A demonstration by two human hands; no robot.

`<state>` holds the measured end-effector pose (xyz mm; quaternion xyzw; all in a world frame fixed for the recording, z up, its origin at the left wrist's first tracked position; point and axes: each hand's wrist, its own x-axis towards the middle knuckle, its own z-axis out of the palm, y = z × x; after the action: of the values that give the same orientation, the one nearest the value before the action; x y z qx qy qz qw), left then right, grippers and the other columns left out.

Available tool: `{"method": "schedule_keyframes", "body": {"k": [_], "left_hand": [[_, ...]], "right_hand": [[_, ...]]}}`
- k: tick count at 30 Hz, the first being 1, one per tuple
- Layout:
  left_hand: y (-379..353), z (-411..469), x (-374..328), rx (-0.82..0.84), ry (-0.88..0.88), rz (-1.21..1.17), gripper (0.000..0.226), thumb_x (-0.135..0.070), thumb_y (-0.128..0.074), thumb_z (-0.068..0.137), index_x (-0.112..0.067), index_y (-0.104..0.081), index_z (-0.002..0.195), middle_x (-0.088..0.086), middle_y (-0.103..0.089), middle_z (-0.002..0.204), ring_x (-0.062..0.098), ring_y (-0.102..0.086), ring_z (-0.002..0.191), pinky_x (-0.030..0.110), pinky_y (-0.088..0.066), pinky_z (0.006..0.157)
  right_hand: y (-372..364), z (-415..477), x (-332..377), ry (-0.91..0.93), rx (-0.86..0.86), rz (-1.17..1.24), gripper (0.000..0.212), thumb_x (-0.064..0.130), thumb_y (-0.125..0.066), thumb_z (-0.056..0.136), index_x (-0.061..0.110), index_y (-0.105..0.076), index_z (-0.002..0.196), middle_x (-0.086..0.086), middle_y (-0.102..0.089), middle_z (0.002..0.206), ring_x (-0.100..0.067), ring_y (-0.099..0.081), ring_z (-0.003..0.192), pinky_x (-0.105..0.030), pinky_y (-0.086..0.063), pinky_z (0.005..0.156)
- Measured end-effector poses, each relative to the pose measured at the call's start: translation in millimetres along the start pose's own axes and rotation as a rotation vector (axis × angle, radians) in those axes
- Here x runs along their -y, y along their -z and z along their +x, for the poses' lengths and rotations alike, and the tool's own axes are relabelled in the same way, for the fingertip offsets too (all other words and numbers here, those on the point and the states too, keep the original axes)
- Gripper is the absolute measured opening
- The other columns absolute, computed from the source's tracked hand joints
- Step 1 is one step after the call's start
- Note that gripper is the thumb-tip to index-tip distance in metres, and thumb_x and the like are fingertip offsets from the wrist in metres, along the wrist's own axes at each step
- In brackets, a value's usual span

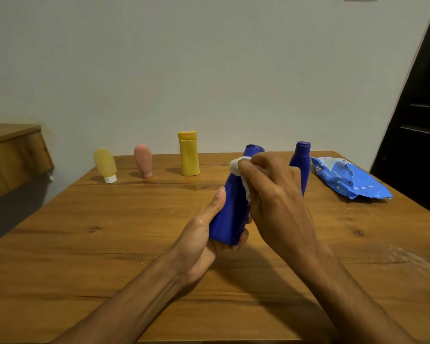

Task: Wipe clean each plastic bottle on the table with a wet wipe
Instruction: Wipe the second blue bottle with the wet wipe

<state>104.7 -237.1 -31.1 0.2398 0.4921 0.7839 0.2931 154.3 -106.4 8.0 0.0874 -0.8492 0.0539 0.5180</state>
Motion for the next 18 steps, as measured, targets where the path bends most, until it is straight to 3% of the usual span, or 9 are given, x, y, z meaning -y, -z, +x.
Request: {"method": "schedule_keyframes", "body": {"k": [3, 5, 9, 13, 18], "left_hand": [[-3, -2, -1, 0.032, 0.025, -0.01, 0.054, -0.053, -0.061, 0.083, -0.014, -0.065, 0.12, 0.016, -0.066, 0.1, 0.023, -0.06, 0.076, 0.036, -0.047, 0.068], [-6, -1, -1, 0.048, 0.041, -0.044, 0.06, -0.052, -0.062, 0.081, -0.013, -0.06, 0.126, 0.018, -0.064, 0.102, 0.024, -0.06, 0.074, 0.035, -0.048, 0.065], [-2, 0, -3, 0.126, 0.059, -0.199, 0.06, -0.051, -0.059, 0.087, -0.011, -0.056, 0.132, 0.017, -0.059, 0.106, 0.025, -0.057, 0.075, 0.036, -0.049, 0.066], [1, -2, -4, 0.242, 0.135, -0.298, 0.064, -0.049, -0.055, 0.09, -0.009, -0.049, 0.139, 0.019, -0.058, 0.105, 0.026, -0.058, 0.077, 0.035, -0.051, 0.068], [3, -2, -3, 0.27, 0.1, -0.335, 0.054, -0.052, -0.047, 0.093, -0.01, -0.062, 0.124, 0.015, -0.06, 0.102, 0.023, -0.058, 0.075, 0.035, -0.047, 0.067]], "right_hand": [[1, 3, -11, -0.097, -0.06, -0.03, 0.029, 0.01, -0.054, 0.084, 0.008, -0.059, 0.113, -0.012, -0.054, 0.109, -0.018, -0.045, 0.093, -0.033, -0.041, 0.071], [1, 3, -13, -0.127, -0.081, -0.008, 0.029, 0.009, -0.053, 0.085, 0.008, -0.058, 0.113, -0.011, -0.052, 0.111, -0.018, -0.045, 0.093, -0.034, -0.042, 0.07], [-3, 1, -8, -0.034, -0.053, 0.129, 0.028, 0.017, -0.043, 0.09, 0.01, -0.057, 0.113, -0.002, -0.043, 0.113, -0.013, -0.044, 0.097, -0.018, -0.035, 0.074], [-3, 4, -17, -0.16, -0.143, 0.267, 0.024, 0.011, -0.051, 0.092, 0.009, -0.059, 0.115, -0.007, -0.051, 0.109, -0.01, -0.047, 0.096, -0.017, -0.044, 0.074], [-6, 2, -11, -0.16, -0.139, 0.422, 0.026, 0.01, -0.051, 0.09, 0.002, -0.06, 0.114, -0.006, -0.051, 0.107, -0.006, -0.048, 0.098, -0.016, -0.048, 0.078]]}}
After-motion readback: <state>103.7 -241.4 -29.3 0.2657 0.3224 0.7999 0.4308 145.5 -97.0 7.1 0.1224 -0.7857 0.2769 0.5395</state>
